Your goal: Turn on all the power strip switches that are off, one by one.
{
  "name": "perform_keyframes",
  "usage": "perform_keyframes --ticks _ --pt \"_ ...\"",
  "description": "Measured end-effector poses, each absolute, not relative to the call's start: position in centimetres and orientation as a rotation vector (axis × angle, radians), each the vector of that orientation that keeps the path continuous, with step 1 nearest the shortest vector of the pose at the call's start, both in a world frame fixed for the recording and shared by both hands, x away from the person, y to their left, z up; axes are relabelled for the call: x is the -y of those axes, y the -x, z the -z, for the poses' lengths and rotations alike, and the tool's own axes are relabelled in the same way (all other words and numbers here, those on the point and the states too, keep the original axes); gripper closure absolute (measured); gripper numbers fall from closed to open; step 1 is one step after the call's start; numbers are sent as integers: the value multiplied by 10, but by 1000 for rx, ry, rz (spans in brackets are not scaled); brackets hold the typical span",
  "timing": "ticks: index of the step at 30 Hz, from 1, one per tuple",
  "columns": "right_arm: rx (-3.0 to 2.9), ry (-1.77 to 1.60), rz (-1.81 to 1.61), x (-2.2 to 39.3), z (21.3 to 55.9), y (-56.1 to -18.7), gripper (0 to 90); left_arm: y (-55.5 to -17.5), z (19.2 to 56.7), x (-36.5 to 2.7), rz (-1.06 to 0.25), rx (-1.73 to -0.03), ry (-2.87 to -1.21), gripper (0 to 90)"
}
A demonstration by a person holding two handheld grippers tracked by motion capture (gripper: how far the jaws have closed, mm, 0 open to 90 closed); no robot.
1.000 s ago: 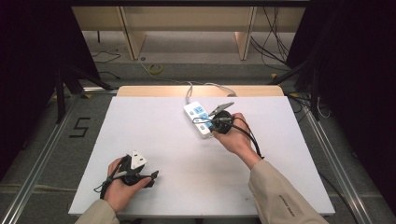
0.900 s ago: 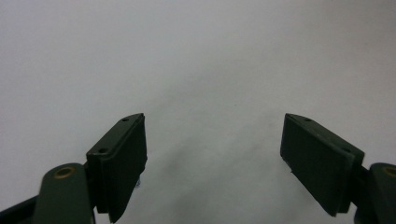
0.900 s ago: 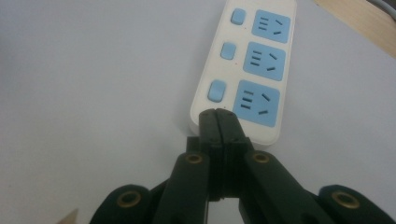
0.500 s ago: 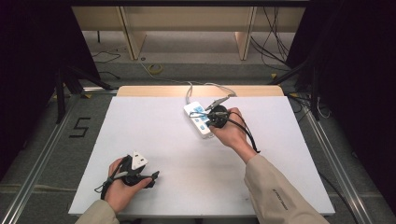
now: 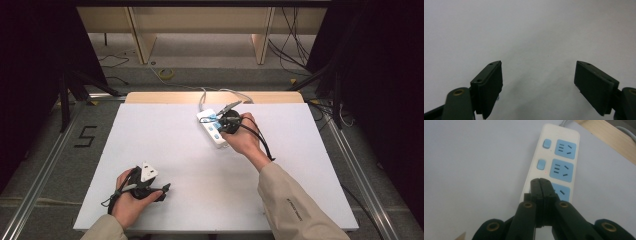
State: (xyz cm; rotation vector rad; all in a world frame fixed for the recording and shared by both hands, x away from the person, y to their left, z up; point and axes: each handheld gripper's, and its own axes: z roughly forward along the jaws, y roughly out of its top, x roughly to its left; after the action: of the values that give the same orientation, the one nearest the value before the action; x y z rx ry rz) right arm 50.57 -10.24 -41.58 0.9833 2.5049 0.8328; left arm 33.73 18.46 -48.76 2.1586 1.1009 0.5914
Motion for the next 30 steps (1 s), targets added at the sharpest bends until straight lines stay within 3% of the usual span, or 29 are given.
perform_keyframes --ticks 30 --pt "-2511 -1000 -805 84 419 -532 900 -337 488 -186 -593 -1103 -2154 229"
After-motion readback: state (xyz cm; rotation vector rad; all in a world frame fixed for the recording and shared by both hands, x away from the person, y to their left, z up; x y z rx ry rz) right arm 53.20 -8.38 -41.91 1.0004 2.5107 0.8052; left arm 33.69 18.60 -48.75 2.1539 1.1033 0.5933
